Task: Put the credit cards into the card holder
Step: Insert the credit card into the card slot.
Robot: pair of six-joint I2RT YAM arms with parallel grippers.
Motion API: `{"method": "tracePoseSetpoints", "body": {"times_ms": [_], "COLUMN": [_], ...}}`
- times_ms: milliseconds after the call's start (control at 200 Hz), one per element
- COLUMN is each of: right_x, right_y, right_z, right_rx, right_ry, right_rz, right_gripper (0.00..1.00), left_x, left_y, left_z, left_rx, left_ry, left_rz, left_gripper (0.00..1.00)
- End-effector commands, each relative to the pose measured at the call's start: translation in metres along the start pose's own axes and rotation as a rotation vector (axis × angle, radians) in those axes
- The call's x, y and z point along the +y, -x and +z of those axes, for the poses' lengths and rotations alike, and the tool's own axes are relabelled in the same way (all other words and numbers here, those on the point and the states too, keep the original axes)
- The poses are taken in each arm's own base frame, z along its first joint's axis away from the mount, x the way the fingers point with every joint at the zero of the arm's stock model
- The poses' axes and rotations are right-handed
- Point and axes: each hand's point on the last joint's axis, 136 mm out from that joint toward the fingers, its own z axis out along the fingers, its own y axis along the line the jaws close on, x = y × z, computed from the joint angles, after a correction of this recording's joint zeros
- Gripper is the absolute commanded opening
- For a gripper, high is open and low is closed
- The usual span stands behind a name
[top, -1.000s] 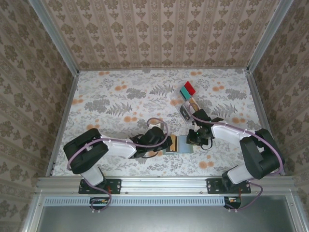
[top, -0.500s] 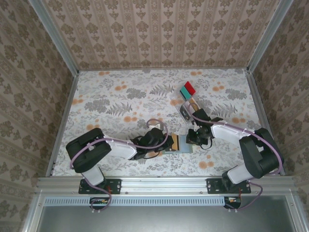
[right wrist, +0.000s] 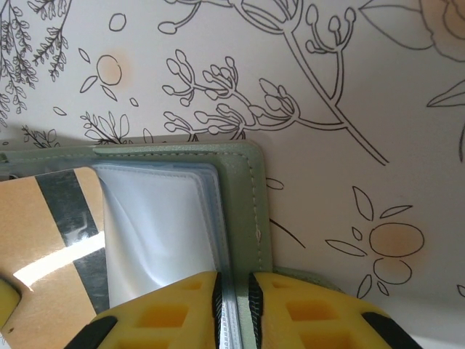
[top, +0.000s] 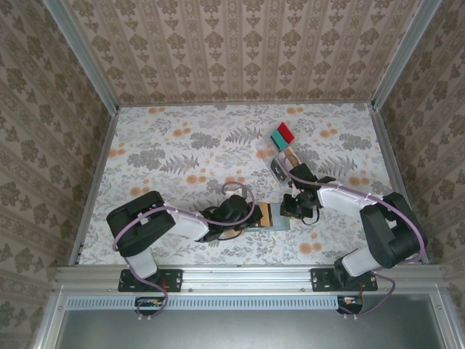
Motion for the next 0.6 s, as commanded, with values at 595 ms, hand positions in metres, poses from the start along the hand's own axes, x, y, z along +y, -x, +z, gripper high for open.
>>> {"method": "tracePoseSetpoints", "body": {"times_ms": [595], "right_x": [-0.024], "right_y": [-0.016], "right_z": [0.023], "right_rx": [0.056], "right_ry": [-0.091], "right_rz": [0.015], "right_gripper": [0.21], "left_x": [0.013], "left_y": [-0.011], "left_z": [0.001], "left_rx": [0.042], "left_ry": [0.072], "left_rz": [-0.013], "left_gripper": [0.04]}}
